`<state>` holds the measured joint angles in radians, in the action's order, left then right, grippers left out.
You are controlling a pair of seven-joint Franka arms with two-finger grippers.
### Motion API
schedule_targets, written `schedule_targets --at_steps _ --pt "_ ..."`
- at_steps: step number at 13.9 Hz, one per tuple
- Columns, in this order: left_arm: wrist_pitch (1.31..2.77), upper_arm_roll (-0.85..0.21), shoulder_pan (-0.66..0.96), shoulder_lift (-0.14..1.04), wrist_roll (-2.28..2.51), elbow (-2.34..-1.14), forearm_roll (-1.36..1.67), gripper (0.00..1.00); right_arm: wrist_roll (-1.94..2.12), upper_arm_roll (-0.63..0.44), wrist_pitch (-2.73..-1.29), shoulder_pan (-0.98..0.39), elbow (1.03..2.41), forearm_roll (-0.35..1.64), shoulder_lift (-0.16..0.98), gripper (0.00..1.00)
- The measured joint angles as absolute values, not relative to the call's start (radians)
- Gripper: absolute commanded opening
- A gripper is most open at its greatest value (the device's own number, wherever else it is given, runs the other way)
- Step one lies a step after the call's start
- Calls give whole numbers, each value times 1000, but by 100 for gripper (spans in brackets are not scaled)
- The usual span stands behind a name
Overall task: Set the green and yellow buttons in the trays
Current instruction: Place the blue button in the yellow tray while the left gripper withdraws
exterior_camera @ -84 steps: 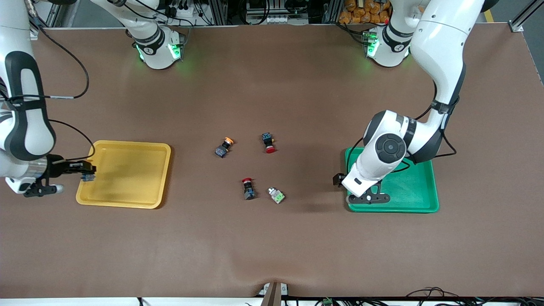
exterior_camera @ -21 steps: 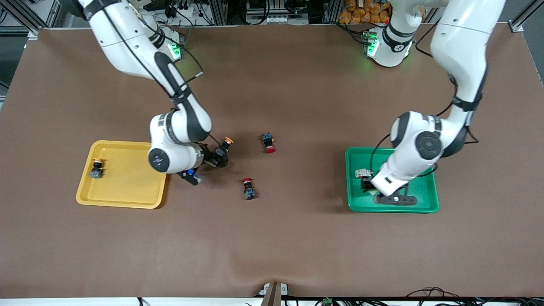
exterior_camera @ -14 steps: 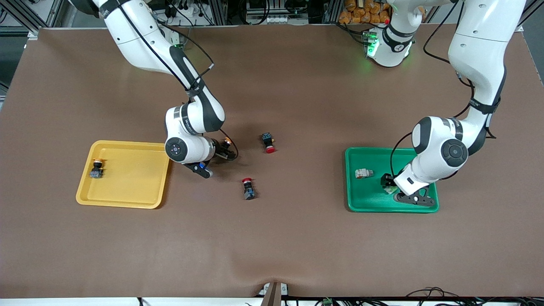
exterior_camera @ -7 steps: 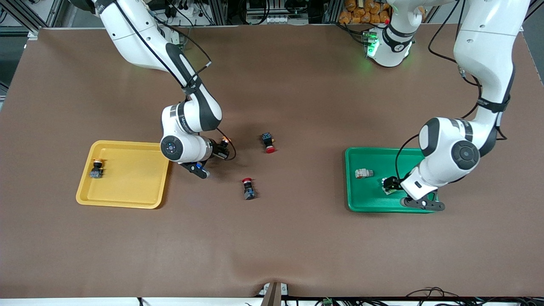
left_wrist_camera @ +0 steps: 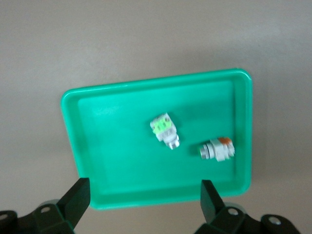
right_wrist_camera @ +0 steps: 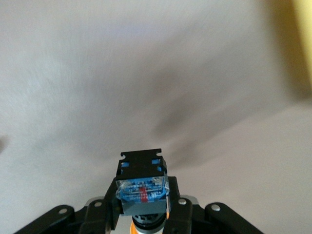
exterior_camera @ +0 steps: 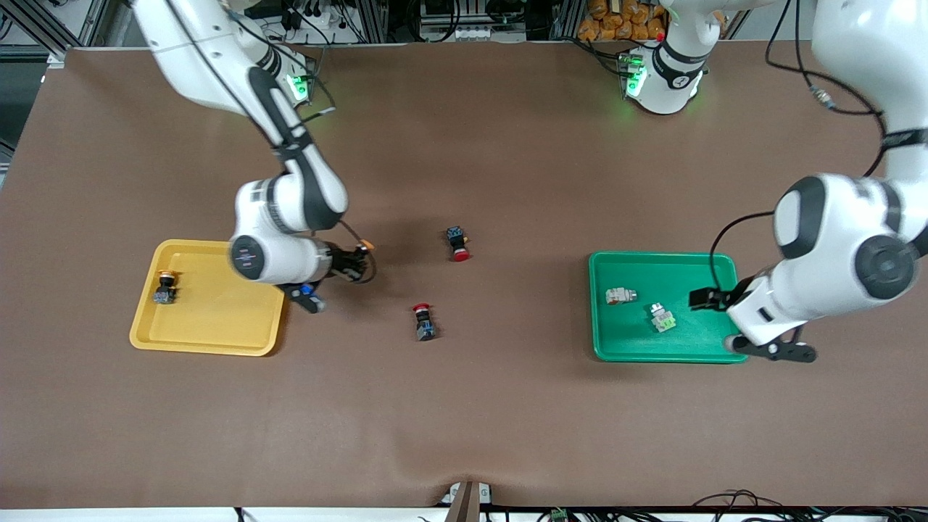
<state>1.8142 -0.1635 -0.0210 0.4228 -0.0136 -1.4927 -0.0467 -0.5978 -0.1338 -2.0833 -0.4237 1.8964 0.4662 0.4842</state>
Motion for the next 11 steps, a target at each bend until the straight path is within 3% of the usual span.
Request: schedule_targets --at_steps 5,7,8,9,10,11 --pt "1605 -73 70 228 -12 -1457 -47 100 -259 -160 -1796 -150 1714 446 483 30" --pt "1541 -51 89 155 -3 -1447 -46 100 -157 -160 -1763 -85 1656 404 511 36" --pt "1513 -40 91 119 0 -1446 -46 100 -114 -160 -1763 -77 1641 365 526 43" --pt "1479 -28 91 89 1 -1446 -46 100 -80 -157 -1767 -77 1629 325 538 57" --pt "1448 -19 90 62 2 -1446 -46 100 -53 -154 -1776 -78 1614 296 550 87" --pt "1420 -14 89 38 4 -1446 -46 100 -27 -154 -1781 -77 1597 281 560 100"
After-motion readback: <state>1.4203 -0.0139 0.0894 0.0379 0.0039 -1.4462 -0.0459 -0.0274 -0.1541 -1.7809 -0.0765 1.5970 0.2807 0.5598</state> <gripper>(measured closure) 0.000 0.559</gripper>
